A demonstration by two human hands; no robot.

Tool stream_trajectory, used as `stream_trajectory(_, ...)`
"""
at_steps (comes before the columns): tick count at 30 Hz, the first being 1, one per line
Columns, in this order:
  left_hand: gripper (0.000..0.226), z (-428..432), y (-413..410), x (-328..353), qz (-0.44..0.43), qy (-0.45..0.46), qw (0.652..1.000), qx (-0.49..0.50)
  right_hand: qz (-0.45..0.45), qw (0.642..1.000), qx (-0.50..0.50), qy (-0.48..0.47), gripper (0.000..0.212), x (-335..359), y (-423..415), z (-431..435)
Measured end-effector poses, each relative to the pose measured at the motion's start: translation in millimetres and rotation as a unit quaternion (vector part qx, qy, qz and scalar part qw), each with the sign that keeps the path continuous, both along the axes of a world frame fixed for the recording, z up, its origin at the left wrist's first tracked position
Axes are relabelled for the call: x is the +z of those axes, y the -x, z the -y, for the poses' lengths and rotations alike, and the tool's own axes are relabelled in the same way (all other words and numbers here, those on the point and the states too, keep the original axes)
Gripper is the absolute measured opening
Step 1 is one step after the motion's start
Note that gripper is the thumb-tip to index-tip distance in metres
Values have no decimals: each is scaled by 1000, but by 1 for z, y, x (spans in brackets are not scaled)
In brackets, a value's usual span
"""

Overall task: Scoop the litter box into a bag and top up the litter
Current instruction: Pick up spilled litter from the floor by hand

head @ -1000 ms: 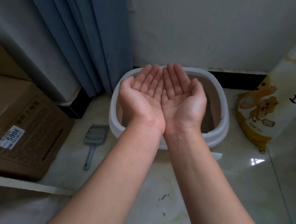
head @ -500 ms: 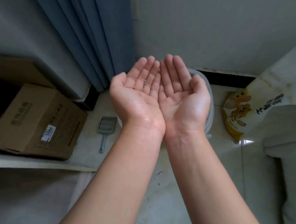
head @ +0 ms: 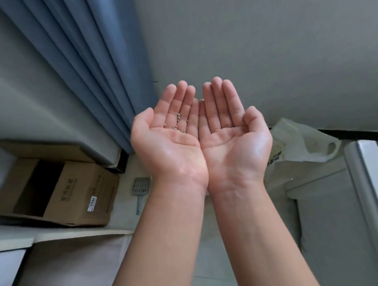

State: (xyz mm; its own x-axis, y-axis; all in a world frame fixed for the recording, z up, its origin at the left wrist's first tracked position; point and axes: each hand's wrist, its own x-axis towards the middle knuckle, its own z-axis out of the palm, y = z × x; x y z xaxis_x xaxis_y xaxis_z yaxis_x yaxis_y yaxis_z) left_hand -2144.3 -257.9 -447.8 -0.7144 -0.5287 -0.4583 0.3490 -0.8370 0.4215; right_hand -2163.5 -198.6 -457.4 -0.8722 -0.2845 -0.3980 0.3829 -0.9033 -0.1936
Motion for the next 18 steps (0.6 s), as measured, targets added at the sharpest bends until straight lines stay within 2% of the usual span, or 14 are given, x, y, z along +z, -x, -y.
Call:
stream_trajectory(7, 43, -16, -5, 115, -29, -9, 998, -55, 2, 999, -47, 11, 46, 116, -8, -18)
stream_trajectory(18, 46, -24, -37, 310, -59, 12, 995, -83, -33, 995, -88, -38, 47, 319, -45, -25)
